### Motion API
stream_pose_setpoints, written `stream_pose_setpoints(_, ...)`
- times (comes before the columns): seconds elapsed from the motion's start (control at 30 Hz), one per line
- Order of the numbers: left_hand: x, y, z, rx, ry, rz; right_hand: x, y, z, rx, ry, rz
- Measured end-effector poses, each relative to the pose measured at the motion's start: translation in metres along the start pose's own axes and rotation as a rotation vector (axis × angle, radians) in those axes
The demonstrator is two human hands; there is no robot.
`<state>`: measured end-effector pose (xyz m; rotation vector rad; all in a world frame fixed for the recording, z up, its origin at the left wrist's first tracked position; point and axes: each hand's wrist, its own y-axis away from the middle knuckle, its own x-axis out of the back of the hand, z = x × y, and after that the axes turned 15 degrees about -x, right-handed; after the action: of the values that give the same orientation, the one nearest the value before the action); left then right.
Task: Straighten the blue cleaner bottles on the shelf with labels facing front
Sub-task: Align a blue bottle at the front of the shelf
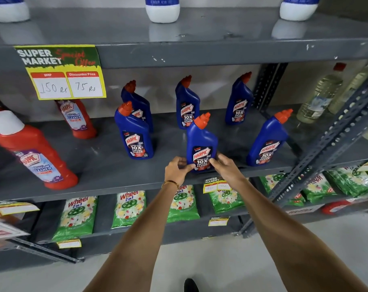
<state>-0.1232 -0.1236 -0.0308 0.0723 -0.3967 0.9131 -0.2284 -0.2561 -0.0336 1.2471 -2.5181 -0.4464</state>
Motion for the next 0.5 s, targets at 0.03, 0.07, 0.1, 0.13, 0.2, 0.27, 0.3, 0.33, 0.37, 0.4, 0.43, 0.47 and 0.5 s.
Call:
stream_pose_setpoints(0.03,-0.0001,0.0009,0.0001,0.000,0.000,0.001,0.0003,0.0013,-0.0005,-0.003,0.006,-0.001)
stream_pose_setpoints(0.07,-0.0003,0.0015,0.0003,0.001,0.000,0.002,0.0005,0.0018,-0.0009,-0.004,0.010,-0.002)
stream_pose_setpoints(0.1,-0.0003,0.0021,0.0003,0.002,0.000,0.004,0.0004,0.0031,-0.0019,-0.007,0.013,0.000)
stream_pose_setpoints(0.13,-0.0002,0.0025,0.0005,0.003,0.000,0.005,0.0005,0.0029,-0.0020,-0.010,0.011,0.000)
stream_pose_setpoints(0.2,-0.0003,0.0030,0.0007,0.003,-0.001,0.006,0.0009,0.0040,-0.0033,-0.015,0.008,-0.008)
stream_pose_setpoints(0.27,-0.0002,0.0033,0.0011,0.001,0.001,0.002,0.0014,0.0059,-0.0051,-0.025,0.011,-0.017)
stream_pose_setpoints(0.3,-0.0001,0.0035,0.0010,0.000,0.002,-0.001,0.0014,0.0067,-0.0055,-0.031,0.012,-0.022)
stream_pose_setpoints(0.33,0.0003,0.0036,0.0009,0.000,0.004,-0.002,0.0012,0.0061,-0.0053,-0.035,0.008,-0.024)
stream_pose_setpoints(0.37,0.0010,0.0040,0.0006,0.002,0.004,-0.003,0.0007,0.0075,-0.0060,-0.040,0.007,-0.022)
stream_pose_setpoints(0.4,0.0021,0.0042,0.0002,0.003,0.002,-0.004,0.0005,0.0072,-0.0057,-0.041,-0.005,-0.017)
stream_pose_setpoints(0.43,0.0035,0.0048,-0.0006,0.003,0.000,-0.004,0.0003,0.0079,-0.0054,-0.045,-0.018,-0.006)
stream_pose_setpoints(0.47,0.0055,0.0053,-0.0018,0.002,-0.003,-0.004,0.0002,0.0073,-0.0037,-0.049,-0.035,0.014)
stream_pose_setpoints(0.5,0.0092,0.0060,-0.0037,0.000,-0.007,-0.002,-0.0012,0.0087,-0.0027,-0.053,-0.047,0.043)
